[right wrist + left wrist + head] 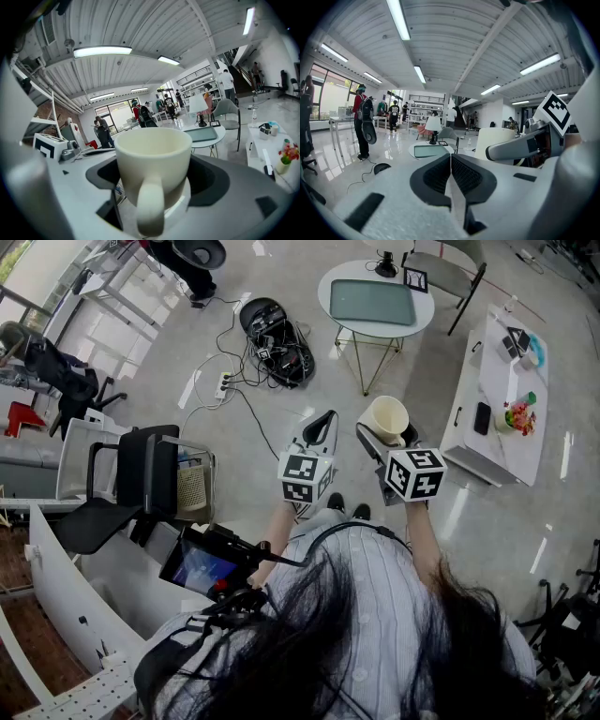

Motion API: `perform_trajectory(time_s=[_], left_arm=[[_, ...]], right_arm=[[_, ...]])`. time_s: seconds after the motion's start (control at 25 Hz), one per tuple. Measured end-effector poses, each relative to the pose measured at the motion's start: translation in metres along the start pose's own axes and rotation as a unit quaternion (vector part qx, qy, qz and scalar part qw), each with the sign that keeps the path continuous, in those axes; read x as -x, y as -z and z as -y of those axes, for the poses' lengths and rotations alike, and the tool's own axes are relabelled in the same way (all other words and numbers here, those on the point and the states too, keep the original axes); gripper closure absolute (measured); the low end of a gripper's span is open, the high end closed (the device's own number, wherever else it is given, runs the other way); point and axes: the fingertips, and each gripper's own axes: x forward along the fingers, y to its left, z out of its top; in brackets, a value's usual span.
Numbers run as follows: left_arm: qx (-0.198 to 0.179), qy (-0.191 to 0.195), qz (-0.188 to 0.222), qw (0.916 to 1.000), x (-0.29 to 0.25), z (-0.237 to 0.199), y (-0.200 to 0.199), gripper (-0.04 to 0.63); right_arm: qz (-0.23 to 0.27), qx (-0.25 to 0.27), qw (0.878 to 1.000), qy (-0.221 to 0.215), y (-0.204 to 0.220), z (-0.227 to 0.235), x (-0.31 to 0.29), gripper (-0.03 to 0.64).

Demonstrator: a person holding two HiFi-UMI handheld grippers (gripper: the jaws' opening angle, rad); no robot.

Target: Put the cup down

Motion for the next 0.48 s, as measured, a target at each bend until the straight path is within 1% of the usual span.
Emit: perform_trajectory(time_s=[0.48], left_arm=[[0.004,0.003,0.004,1.0000,0.005,-0.019,-0.001,0.578]], right_arm=[[0.010,-0.005,1.000,0.007,-0.004,-0.013,-0.009,0.218]])
